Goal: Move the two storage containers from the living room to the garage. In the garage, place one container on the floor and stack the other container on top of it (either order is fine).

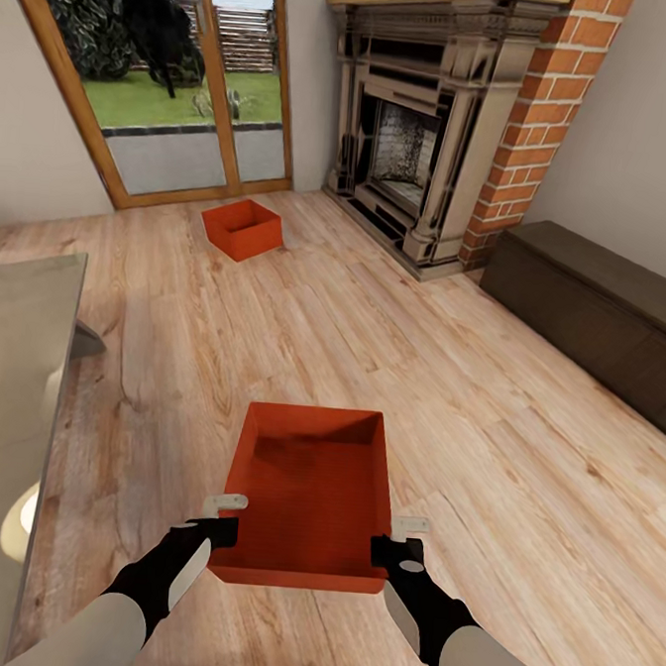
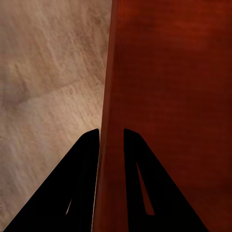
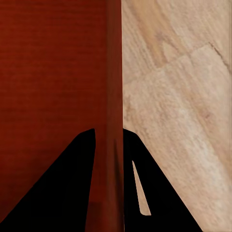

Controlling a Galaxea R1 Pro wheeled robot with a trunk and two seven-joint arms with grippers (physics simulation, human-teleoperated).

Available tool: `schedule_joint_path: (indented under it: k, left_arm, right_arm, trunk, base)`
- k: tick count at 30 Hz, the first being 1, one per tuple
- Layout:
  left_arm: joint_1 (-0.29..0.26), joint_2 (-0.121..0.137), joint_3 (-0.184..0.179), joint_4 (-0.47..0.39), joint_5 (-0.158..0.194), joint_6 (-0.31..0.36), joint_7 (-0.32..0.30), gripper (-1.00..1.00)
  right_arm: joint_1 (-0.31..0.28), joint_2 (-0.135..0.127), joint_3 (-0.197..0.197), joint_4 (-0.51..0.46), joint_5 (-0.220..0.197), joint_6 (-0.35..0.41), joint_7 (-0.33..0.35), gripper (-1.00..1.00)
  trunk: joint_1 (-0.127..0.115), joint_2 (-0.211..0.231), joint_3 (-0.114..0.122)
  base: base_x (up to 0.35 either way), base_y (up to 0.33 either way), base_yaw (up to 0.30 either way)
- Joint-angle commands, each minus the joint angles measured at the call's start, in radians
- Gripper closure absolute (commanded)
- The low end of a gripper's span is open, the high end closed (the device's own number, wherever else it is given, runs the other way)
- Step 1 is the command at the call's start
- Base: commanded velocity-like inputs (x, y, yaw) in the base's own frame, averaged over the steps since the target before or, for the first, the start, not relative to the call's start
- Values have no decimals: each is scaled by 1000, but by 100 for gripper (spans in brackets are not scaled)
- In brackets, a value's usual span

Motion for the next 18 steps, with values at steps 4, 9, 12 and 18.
schedule_joint_path:
  k: [4, 9, 12, 18]
  left_arm:
    - [0, 4, 0, -1, -11, 8, 20, 100]
    - [0, 5, 0, 0, -11, 8, 20, 100]
    - [0, 4, 0, -1, -11, 8, 20, 100]
    - [0, 5, 0, -1, -11, 8, 20, 100]
  right_arm:
    - [-1, -1, -7, -4, 7, -1, -11, 100]
    - [-1, -1, -7, -4, 7, -1, -11, 100]
    - [-1, -1, -6, -4, 7, -2, -11, 100]
    - [-1, -1, -6, -4, 7, -4, -11, 100]
  trunk:
    - [-16, 28, 12]
    - [-35, 63, 28]
    - [-46, 84, 37]
    - [-69, 126, 56]
  base:
    - [0, 0, 0]
    - [0, 0, 0]
    - [0, 0, 0]
    - [0, 0, 0]
